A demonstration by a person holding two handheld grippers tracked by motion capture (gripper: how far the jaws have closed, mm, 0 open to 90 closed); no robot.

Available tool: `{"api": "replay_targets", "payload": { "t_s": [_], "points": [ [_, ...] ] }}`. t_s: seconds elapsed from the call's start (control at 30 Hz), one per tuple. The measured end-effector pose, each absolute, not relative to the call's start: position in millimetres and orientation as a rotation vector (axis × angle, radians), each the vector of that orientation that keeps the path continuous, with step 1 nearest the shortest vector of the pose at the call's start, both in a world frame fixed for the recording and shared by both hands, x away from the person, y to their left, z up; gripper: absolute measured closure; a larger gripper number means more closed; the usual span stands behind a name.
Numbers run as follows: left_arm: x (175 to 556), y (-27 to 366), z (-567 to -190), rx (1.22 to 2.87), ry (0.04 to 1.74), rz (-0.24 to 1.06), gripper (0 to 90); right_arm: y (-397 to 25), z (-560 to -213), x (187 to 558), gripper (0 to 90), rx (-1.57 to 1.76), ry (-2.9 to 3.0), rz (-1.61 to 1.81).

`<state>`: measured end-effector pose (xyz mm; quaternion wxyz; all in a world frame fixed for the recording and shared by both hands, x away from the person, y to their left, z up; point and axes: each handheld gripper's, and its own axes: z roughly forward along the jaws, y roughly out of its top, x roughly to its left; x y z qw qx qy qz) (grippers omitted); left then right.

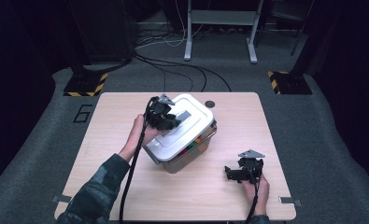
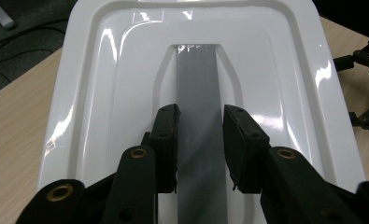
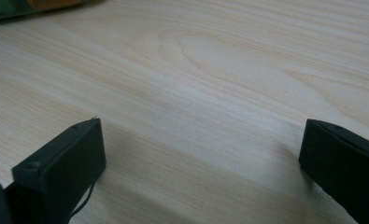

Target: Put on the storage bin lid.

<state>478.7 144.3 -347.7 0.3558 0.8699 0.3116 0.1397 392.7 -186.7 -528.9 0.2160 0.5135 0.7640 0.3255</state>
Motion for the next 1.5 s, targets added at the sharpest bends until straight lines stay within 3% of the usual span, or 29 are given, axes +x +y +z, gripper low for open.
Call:
{"api": "replay_targets", "payload": {
  "t_s": [1.0,1.5],
  "points": [
    [484,121,-375,2.353,0.821,0.306,66.5,-187,-529,392,0.0,1.422,2.122,0.900],
    [482,125,-378,2.313,0.816,0.304,65.6,-187,-529,392,0.0,1.422,2.122,0.900]
  ]
}}
